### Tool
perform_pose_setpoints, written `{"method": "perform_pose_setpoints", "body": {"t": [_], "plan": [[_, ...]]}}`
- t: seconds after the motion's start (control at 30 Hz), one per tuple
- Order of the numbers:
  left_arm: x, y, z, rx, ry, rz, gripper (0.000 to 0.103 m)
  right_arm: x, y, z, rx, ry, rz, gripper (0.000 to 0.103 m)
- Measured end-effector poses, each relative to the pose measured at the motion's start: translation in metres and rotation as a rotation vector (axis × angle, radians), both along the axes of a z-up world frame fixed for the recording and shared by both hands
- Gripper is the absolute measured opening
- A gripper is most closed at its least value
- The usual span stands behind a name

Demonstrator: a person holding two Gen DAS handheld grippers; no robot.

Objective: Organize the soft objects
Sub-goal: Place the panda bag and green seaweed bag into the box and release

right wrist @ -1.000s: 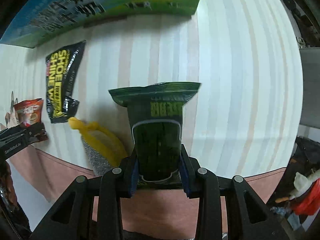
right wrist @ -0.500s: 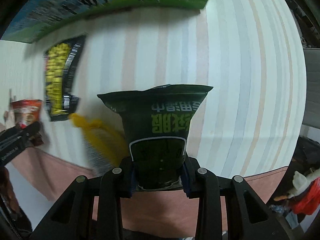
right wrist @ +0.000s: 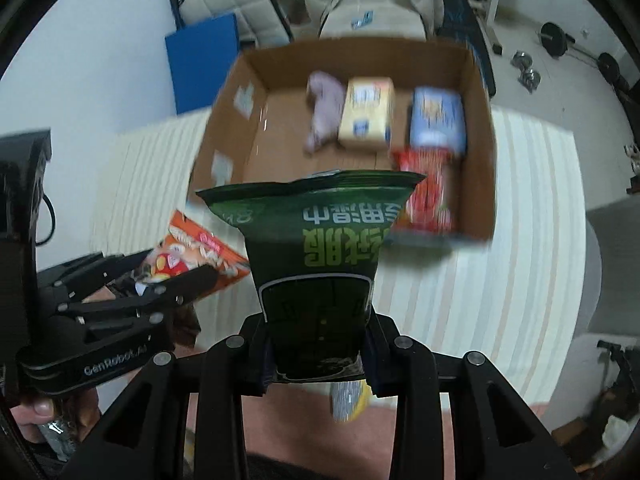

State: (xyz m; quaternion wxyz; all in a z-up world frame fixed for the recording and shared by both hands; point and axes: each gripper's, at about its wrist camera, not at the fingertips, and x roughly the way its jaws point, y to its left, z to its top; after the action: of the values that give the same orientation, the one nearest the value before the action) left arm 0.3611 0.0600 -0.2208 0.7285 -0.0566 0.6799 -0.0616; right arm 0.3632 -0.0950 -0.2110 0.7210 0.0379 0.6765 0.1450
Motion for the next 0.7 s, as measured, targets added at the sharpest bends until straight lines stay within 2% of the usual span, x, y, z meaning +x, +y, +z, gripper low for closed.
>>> {"method": "perform_pose_setpoints", "body": {"t": [0.1, 0.17, 0.3, 0.4, 0.63, 0.7], "plan": [[0.055, 0.008, -0.022, 0.032, 0.049, 0.000, 0.054, 0.042, 0.007, -0.017, -0.004, 0.026, -0.032, 0.036], [0.093, 0.014, -0.047, 0.041, 0.109, 0.007, 0.054, 0.062, 0.008, -0.032, -0.021, 0.052, -0.047, 0.036], [0.139, 0.018, -0.086, 0.073, 0.190, -0.002, 0.054, 0.093, 0.013, -0.070, -0.067, 0.125, -0.053, 0.036], [0.166, 0.021, -0.112, 0.112, 0.227, -0.009, 0.054, 0.107, 0.010, -0.096, -0.092, 0.184, -0.060, 0.036], [0.198, 0.025, -0.145, 0.173, 0.295, -0.025, 0.055, 0.120, 0.006, -0.148, -0.150, 0.289, -0.053, 0.036], [0.206, 0.027, -0.151, 0.165, 0.331, -0.006, 0.055, 0.121, 0.008, -0.159, -0.153, 0.320, -0.046, 0.037]]}}
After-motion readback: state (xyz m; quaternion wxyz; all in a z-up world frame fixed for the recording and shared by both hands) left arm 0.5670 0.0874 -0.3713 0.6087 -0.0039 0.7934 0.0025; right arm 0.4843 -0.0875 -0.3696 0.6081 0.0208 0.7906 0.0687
